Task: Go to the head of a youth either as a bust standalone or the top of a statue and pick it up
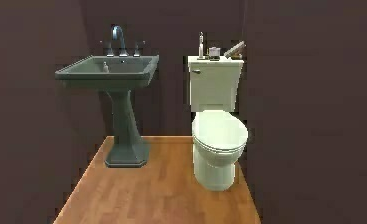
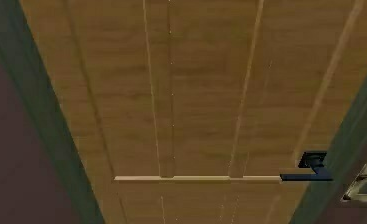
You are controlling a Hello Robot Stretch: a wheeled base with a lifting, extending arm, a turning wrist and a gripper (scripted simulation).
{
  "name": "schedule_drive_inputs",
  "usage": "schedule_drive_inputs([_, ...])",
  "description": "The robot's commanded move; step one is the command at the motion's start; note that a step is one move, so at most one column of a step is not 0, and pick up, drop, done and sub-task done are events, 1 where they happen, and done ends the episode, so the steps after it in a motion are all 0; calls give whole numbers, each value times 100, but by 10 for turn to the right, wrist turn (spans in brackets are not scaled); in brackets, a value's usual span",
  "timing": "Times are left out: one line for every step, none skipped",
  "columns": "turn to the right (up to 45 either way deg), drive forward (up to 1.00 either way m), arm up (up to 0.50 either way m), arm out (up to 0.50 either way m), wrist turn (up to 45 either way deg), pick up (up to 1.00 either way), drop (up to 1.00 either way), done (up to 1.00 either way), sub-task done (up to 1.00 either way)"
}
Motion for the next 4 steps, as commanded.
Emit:
schedule_drive_inputs([-450,0,0,0,0,0,0,0,0])
schedule_drive_inputs([-450,0,0,0,0,0,0,0,0])
schedule_drive_inputs([-450,0,0,0,0,0,0,0,0])
schedule_drive_inputs([-60,0,0,0,0,0,0,0,0])
